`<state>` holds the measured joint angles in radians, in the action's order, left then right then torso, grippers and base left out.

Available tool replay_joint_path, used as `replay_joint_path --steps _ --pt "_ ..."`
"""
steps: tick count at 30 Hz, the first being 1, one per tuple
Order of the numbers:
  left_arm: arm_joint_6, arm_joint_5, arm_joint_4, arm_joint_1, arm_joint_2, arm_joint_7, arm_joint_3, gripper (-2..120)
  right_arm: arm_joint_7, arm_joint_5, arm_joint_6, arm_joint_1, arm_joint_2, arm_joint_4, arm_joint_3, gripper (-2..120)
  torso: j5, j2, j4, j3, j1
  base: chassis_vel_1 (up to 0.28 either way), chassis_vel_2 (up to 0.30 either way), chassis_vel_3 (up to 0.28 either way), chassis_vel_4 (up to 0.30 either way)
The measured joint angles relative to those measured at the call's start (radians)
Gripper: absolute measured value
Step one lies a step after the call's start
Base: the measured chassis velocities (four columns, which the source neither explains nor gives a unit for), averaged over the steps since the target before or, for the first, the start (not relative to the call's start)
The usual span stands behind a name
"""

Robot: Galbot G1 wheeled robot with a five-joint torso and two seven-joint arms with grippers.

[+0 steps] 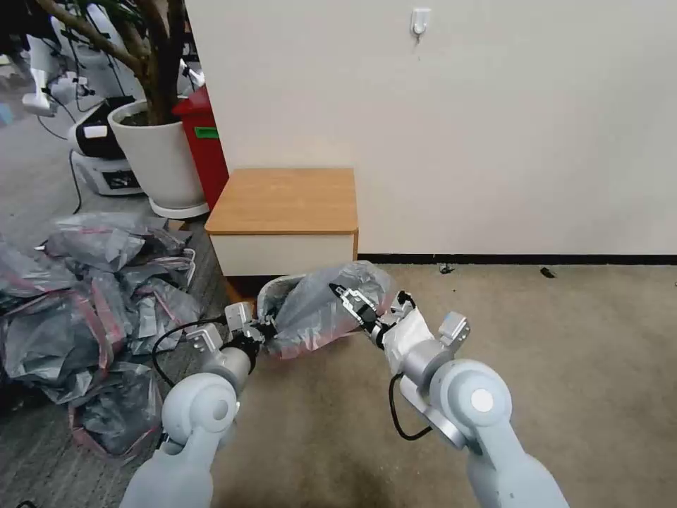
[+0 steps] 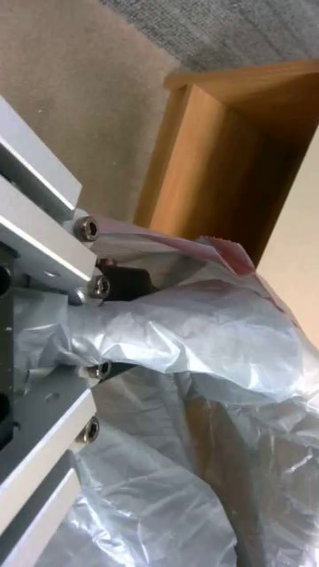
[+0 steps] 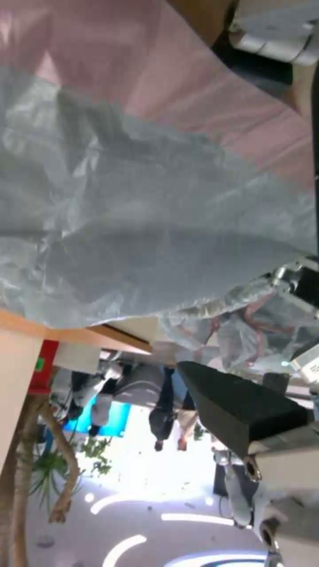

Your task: Pick up the garbage bag from the table and place it over the trash can.

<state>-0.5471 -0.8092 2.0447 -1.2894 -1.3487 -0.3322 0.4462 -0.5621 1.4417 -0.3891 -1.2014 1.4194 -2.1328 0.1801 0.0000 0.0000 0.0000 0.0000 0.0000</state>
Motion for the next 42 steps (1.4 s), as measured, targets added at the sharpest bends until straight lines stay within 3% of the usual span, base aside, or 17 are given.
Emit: replay_joint_path --steps 4,27,42 --pt "0.000 -0.002 0.000 0.000 0.000 -0.001 0.000 2 0.014 -0.003 0.010 -0.001 0.003 0.000 -0.002 86 0.0000 0.000 0.0000 0.000 0.000 0.000 0.000 0.000 0.000" --pt "-0.002 -0.008 0.000 0.006 -0.005 -0.005 -0.002 2 0.087 -0.083 0.049 -0.008 -0.004 0.028 -0.011 2 0.0000 0.000 0.0000 0.000 0.000 0.000 0.000 0.000 0.000" --pt "0.006 -0.051 -0.018 0.023 -0.007 -0.028 0.008 2 0.181 -0.164 0.135 -0.049 -0.022 0.026 -0.028 0 0.0000 0.000 0.0000 0.000 0.000 0.000 0.000 0.000 0.000"
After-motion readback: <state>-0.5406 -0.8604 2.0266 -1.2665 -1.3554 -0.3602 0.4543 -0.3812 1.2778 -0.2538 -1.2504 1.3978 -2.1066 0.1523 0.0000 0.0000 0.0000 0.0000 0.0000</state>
